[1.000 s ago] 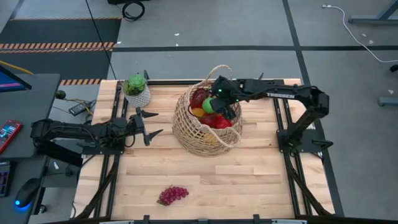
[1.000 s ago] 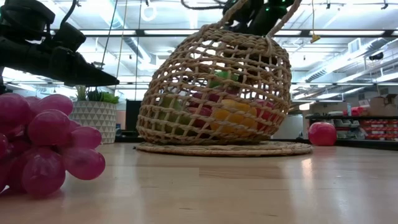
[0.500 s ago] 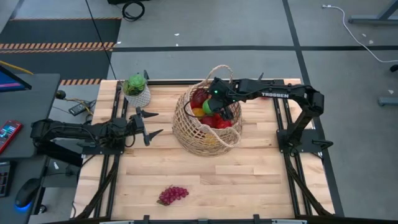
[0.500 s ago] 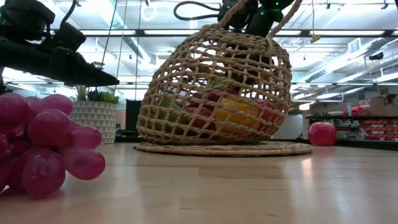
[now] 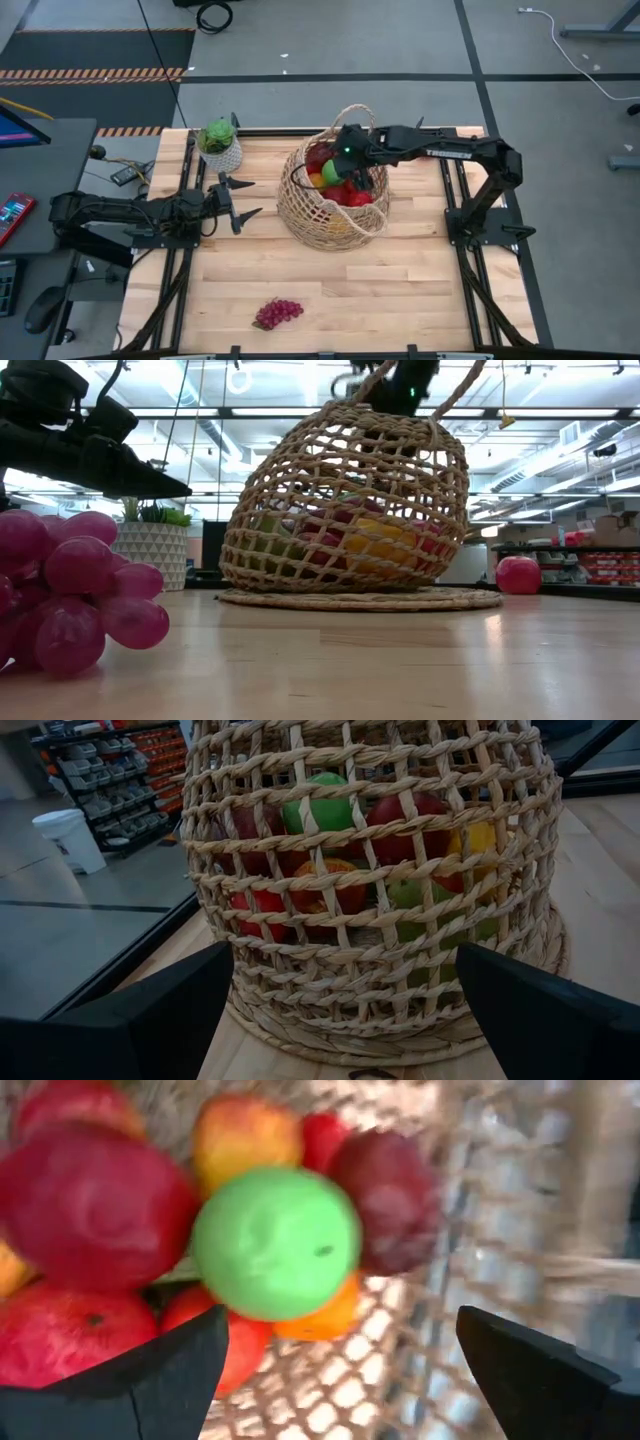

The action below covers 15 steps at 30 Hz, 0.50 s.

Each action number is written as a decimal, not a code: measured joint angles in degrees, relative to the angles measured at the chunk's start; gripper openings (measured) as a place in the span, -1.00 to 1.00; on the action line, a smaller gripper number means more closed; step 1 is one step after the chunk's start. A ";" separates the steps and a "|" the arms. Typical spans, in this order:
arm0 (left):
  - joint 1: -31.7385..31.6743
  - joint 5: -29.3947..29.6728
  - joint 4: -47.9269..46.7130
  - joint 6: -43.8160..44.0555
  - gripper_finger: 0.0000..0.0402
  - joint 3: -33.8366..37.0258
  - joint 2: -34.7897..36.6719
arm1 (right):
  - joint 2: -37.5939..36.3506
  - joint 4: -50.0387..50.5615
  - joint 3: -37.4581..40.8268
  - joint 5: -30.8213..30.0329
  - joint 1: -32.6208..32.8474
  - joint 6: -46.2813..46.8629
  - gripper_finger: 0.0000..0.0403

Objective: Build produce basket
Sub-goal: Put the red apple into the brown basket

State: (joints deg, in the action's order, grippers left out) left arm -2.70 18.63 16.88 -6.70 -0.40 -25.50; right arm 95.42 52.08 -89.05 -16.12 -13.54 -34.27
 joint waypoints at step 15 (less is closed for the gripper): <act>-0.01 -0.01 -0.01 0.00 0.94 0.01 0.00 | -14.85 3.17 -11.15 -9.41 -4.24 10.67 0.98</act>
State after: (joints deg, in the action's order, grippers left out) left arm -2.71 18.63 16.88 -6.70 -0.40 -25.50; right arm 80.57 55.25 -100.20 -25.53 -17.78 -23.60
